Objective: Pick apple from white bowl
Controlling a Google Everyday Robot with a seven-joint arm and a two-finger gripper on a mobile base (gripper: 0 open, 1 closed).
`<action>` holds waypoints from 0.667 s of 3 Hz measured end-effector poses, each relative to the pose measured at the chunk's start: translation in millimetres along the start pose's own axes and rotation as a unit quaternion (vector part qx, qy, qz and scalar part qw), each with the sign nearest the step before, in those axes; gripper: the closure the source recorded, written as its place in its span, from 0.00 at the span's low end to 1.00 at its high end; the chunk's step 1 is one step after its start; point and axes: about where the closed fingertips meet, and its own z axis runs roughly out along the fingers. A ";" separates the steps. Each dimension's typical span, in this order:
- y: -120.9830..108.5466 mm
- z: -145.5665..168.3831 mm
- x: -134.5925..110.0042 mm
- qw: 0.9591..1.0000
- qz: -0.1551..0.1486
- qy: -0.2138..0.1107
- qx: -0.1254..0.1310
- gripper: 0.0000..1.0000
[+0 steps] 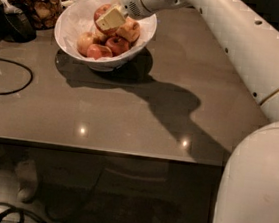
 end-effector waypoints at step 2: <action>-14.2 -7.6 -14.7 1.000 0.005 -0.022 0.005 1.00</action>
Offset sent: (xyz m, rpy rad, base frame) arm 0.0137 -0.0078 0.0391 0.0864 -0.0315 0.0014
